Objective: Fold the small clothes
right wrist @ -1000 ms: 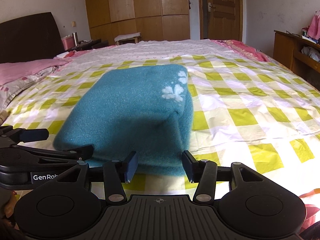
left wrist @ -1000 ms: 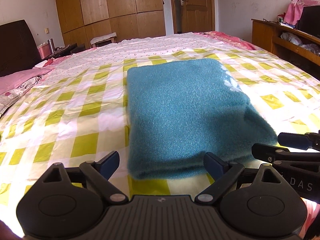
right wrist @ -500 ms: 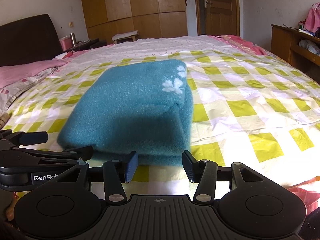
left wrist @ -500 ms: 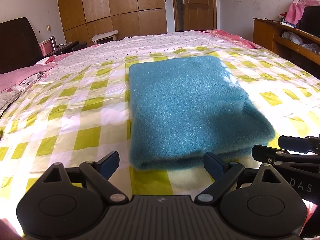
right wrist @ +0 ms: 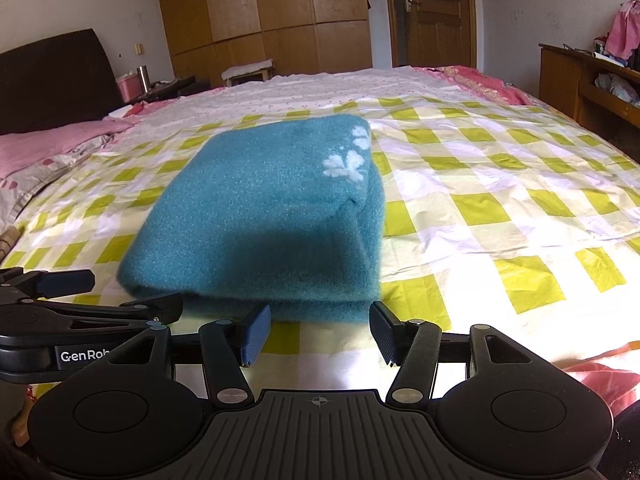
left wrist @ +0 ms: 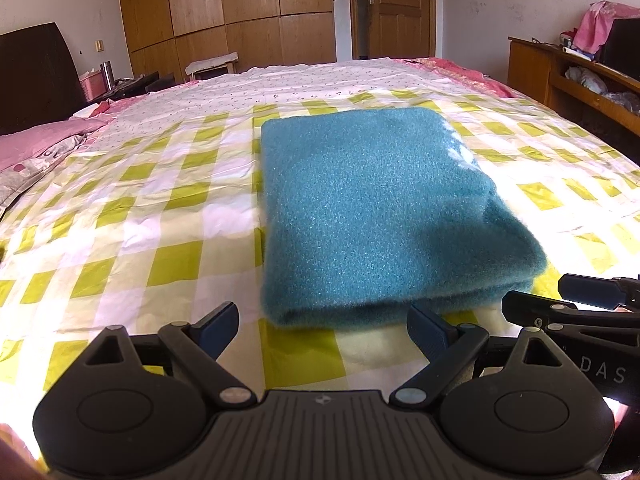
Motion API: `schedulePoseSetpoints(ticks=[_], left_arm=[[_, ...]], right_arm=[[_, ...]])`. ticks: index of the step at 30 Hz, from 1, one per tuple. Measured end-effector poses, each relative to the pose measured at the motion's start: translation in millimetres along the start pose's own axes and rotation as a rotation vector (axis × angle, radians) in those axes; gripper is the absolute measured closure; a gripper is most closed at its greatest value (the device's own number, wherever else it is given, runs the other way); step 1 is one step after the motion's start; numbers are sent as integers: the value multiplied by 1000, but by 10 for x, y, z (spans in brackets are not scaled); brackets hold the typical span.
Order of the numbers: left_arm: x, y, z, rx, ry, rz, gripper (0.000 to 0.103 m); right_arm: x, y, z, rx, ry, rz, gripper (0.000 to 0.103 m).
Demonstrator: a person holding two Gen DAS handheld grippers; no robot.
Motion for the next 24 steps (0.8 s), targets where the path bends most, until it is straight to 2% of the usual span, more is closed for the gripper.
schedulePoseSetpoints(ticks=[24], left_arm=[[18,41,-38,-20,27,-19,6]], right_arm=[[18,-8,-59,14,36,-15,44]])
Point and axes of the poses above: each gripper's, at about its wrist camera, not at the fingertips, and x roughly the way its jaws point, y to its left, z to its top, the point moved 4 cm from there along x, roughly the way its jaws point, and after that the axes turned 12 degrees about z, right-handed, at the moved point
